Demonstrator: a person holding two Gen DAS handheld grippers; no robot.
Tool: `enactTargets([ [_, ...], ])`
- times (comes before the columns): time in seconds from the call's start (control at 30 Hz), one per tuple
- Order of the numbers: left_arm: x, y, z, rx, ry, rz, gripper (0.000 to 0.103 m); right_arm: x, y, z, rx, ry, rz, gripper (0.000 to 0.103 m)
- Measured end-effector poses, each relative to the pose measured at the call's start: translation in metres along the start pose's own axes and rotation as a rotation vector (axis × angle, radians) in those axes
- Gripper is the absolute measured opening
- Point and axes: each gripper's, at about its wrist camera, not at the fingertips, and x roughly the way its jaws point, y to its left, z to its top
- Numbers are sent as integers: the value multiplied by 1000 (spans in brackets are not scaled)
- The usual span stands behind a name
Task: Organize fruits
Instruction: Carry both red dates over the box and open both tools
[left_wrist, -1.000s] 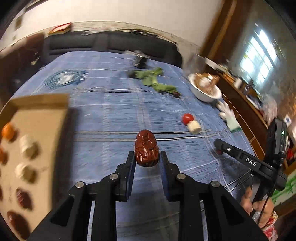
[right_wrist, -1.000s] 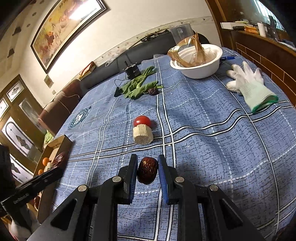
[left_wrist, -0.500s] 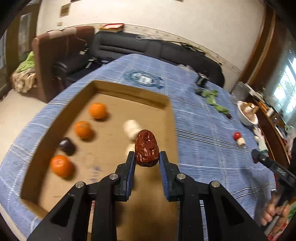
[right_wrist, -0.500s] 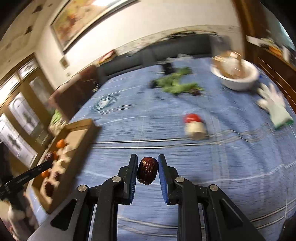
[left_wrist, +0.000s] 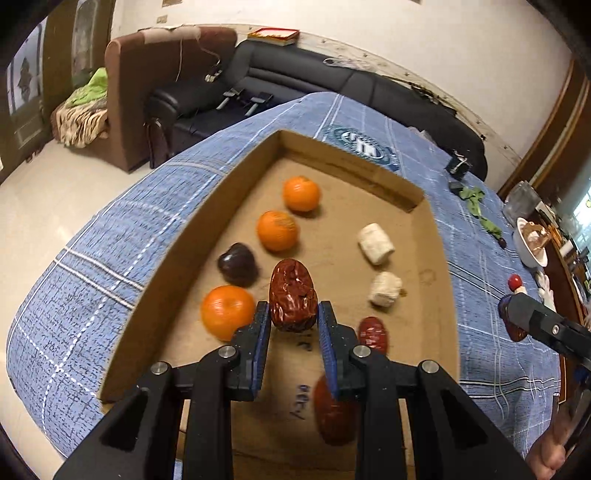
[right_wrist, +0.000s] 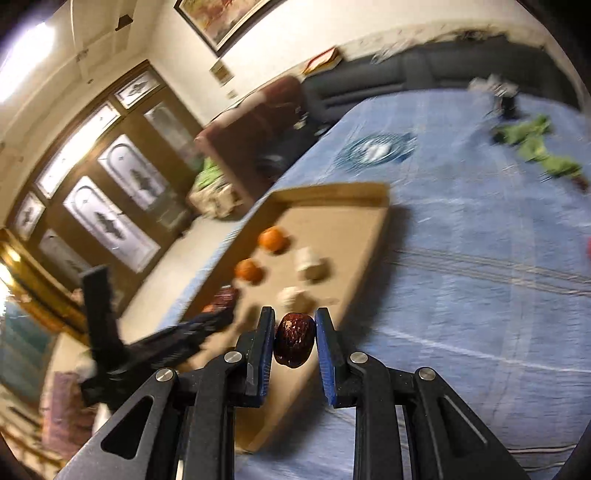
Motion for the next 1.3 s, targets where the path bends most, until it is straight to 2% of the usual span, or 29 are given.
enactTargets([
  [0.13,5,6,0,-5,9,-3,25,25,12,0,-16,46,-4,25],
  [0.47,10,12,-1,-15,11,-1,27,63,40,-19,-208,89,-202,25],
  [0.77,-18,21,3,-45,-48,-21,42,71,46,-24,-265,84,-266,27],
  [0.8,-21,21,3,-46,-55,-19,45,69,47,-24,-266,82,-268,28],
  [1.0,-32,22,5,-63,-75,-18,47,54,46,-21,-243,46,-253,36],
  [1.3,-48,-3,3,-5,-108,-6,54,-6,17,-22,-151,-64,-274,46],
])
